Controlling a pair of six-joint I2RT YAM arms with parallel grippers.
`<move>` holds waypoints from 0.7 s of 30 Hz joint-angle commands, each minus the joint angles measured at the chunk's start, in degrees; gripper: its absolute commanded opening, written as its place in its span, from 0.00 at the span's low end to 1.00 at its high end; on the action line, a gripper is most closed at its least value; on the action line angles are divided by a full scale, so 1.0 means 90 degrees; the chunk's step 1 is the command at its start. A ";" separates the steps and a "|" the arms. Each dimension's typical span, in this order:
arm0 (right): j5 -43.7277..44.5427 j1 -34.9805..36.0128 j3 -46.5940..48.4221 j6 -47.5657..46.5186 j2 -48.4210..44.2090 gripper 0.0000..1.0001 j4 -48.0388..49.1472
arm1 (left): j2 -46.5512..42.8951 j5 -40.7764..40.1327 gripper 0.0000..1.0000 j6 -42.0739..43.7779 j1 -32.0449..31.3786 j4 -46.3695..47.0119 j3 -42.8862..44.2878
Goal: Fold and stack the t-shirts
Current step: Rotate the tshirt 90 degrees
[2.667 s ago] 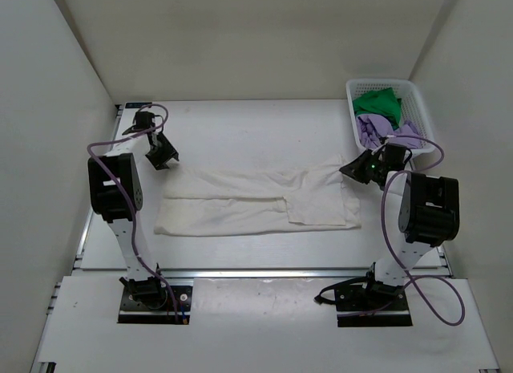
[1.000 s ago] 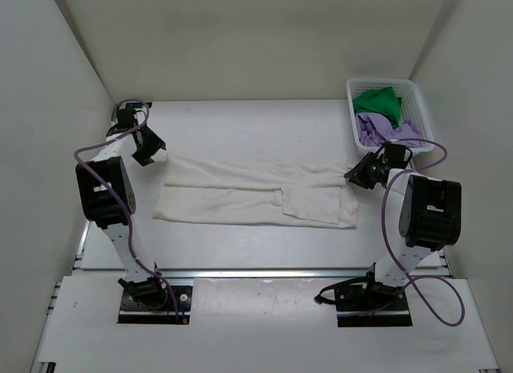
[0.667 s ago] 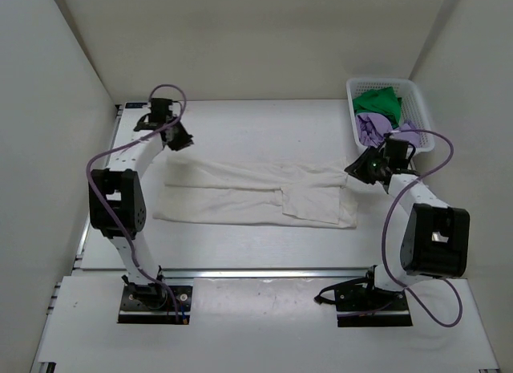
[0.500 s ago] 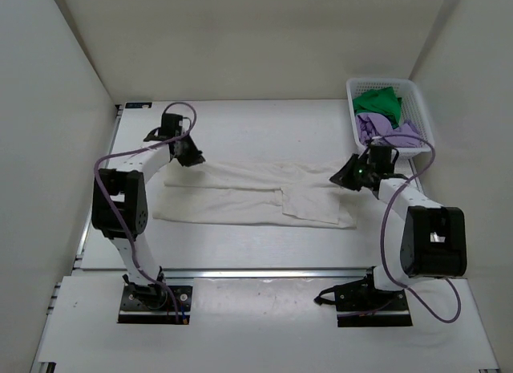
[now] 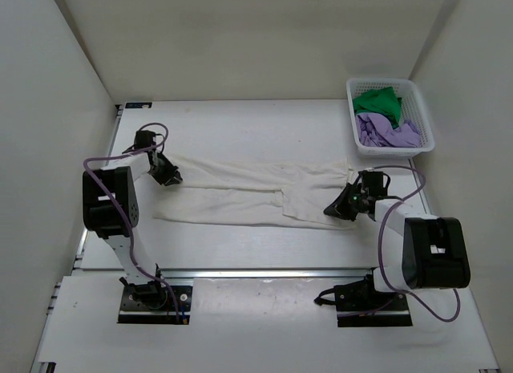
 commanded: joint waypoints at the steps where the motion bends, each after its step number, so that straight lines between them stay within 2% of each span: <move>1: 0.0272 0.0084 0.0295 -0.0159 -0.0264 0.01 -0.0467 | -0.0311 -0.0063 0.31 0.0145 0.0027 -0.0120 0.0176; 7: 0.1091 0.0874 0.1545 -0.0326 -0.0178 0.15 -0.1103 | -0.0995 -0.0435 0.31 0.0633 -0.0783 -0.0482 0.0821; 13: 0.1463 0.1471 0.2483 -0.0209 0.1090 0.07 -0.0607 | -0.1405 0.0082 0.06 0.0808 -0.1506 -0.0551 0.0402; 17: 0.1591 0.1618 0.2942 -0.0131 0.1969 0.04 -0.0313 | -0.1766 0.0180 0.04 0.0965 -0.1789 -0.0677 0.0128; 21: 0.1620 0.1773 0.3772 -0.0024 0.2985 0.03 -0.0284 | -0.2255 0.0434 0.03 0.1034 -0.1762 -0.0804 -0.0233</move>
